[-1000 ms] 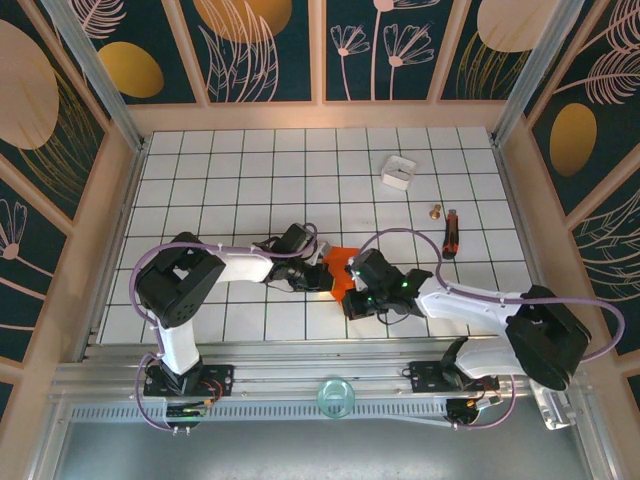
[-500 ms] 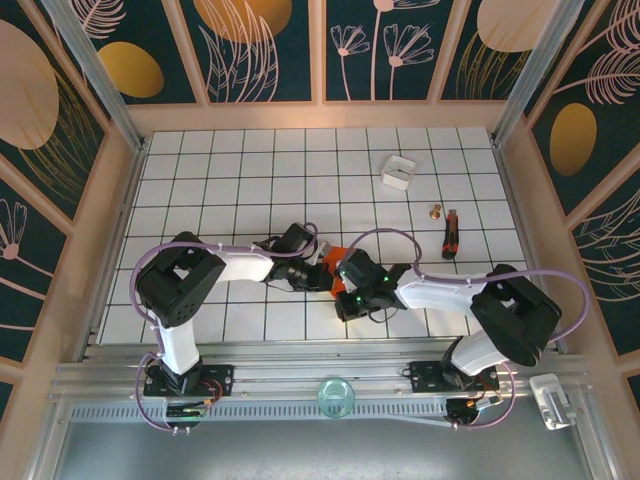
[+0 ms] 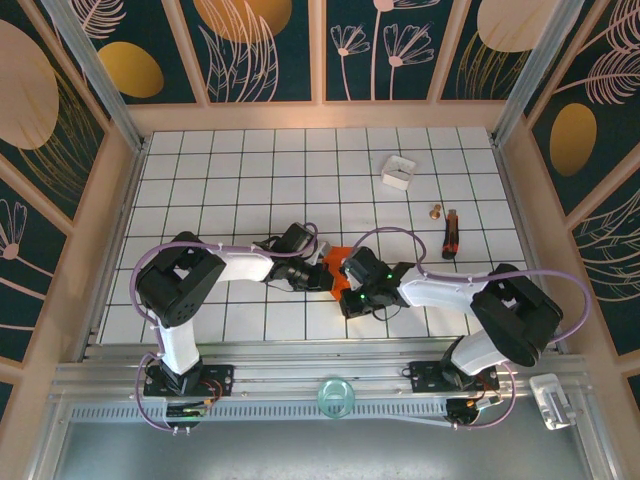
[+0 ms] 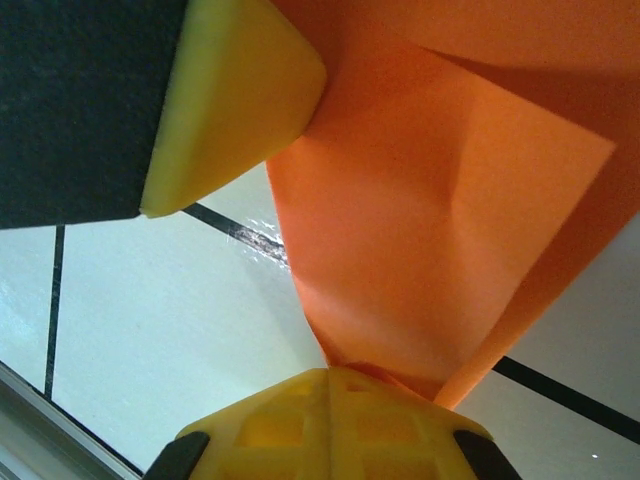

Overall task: Fold a paper plane with a square sheet of paper (pick it up from the middle)
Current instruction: Perform the third fold on the triangle at the bottom-center of the table.

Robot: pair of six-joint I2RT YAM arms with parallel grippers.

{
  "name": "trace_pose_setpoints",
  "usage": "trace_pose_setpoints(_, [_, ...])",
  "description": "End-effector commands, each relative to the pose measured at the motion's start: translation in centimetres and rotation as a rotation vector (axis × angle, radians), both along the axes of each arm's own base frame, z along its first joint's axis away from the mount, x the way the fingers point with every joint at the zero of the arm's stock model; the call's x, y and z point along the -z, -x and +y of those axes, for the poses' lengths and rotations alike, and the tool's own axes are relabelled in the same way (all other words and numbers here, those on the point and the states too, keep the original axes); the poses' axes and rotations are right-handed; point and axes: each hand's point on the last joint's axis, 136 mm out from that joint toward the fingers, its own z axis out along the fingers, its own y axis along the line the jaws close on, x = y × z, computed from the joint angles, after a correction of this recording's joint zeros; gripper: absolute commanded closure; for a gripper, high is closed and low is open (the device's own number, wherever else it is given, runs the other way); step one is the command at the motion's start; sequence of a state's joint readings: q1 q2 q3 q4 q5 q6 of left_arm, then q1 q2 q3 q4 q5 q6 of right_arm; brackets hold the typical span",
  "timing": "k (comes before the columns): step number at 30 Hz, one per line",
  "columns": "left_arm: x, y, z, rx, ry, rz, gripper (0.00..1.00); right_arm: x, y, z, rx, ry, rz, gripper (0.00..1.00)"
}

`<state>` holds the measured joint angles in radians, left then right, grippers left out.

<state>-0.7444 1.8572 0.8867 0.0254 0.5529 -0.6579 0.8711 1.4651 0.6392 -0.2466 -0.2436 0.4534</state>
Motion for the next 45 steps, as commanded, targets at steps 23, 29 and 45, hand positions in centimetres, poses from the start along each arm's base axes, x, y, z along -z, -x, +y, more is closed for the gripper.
trace_pose_setpoints(23, [6.5,2.4,4.9,-0.030,-0.271,0.095,1.00,-2.6,1.9,-1.0,0.095,-0.170,0.102,1.00])
trace_pose_setpoints(29, [6.5,2.4,4.9,-0.030,-0.270,0.094,1.00,-4.4,-0.4,1.1,0.082,-0.245,0.069,1.00])
trace_pose_setpoints(45, [6.2,2.2,4.8,-0.028,-0.264,0.089,1.00,0.7,-1.0,0.5,0.062,-0.108,0.130,1.00])
